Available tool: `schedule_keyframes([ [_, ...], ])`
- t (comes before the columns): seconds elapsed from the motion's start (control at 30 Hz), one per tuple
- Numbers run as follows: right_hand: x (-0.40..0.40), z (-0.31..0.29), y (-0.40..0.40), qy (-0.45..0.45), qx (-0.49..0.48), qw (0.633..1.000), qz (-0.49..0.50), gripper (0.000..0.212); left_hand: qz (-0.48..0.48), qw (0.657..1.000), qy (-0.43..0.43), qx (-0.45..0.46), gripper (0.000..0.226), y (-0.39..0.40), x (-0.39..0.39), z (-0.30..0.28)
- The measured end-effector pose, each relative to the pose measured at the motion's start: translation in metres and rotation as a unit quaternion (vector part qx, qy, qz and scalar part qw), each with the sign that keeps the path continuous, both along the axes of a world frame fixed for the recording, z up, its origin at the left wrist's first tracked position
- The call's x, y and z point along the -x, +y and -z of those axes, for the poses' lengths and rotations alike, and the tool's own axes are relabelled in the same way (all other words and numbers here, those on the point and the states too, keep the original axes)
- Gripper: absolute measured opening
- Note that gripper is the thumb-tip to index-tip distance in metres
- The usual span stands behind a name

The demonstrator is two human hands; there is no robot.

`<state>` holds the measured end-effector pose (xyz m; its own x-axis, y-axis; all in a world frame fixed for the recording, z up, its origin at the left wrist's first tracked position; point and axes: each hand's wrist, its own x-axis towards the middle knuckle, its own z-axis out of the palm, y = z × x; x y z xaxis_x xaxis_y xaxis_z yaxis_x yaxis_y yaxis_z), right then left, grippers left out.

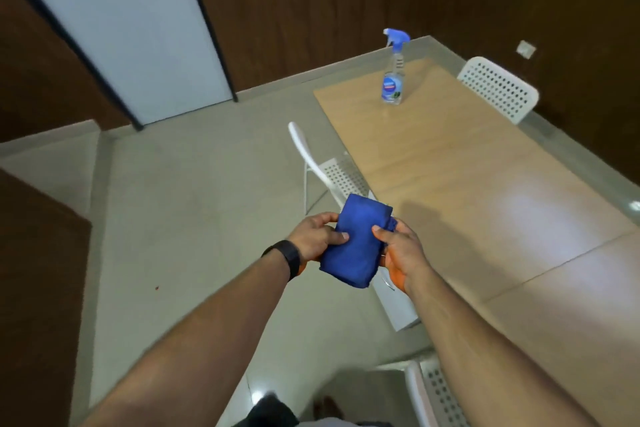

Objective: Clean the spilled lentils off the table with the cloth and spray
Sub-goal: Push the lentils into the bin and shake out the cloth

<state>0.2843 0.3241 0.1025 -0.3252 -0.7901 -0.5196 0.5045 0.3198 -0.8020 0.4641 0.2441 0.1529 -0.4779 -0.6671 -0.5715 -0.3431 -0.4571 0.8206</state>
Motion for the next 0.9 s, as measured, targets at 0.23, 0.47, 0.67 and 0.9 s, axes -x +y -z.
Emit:
schedule_keyframes([
  [0.23, 0.047, 0.031, -0.091, -0.024, -0.029, 0.988, 0.151, 0.029, 0.101, 0.994, -0.029, -0.034, 0.052, -0.128, 0.073, 0.047],
  [0.47, 0.081, 0.041, -0.154, 0.021, -0.120, 0.970, 0.209, 0.031, 0.254, 0.965, -0.067, -0.014, 0.052, -0.239, 0.136, 0.076],
  [0.67, 0.118, 0.068, -0.190, 0.033, -0.174, 0.948, 0.263, 0.040, 0.354, 0.925, -0.122, 0.066, 0.060, -0.288, 0.209, 0.103],
  [0.9, 0.170, 0.121, -0.222, 0.099, -0.229, 0.922, 0.297, 0.040, 0.364, 0.914, -0.153, 0.089, 0.066, -0.314, 0.263, 0.151],
])
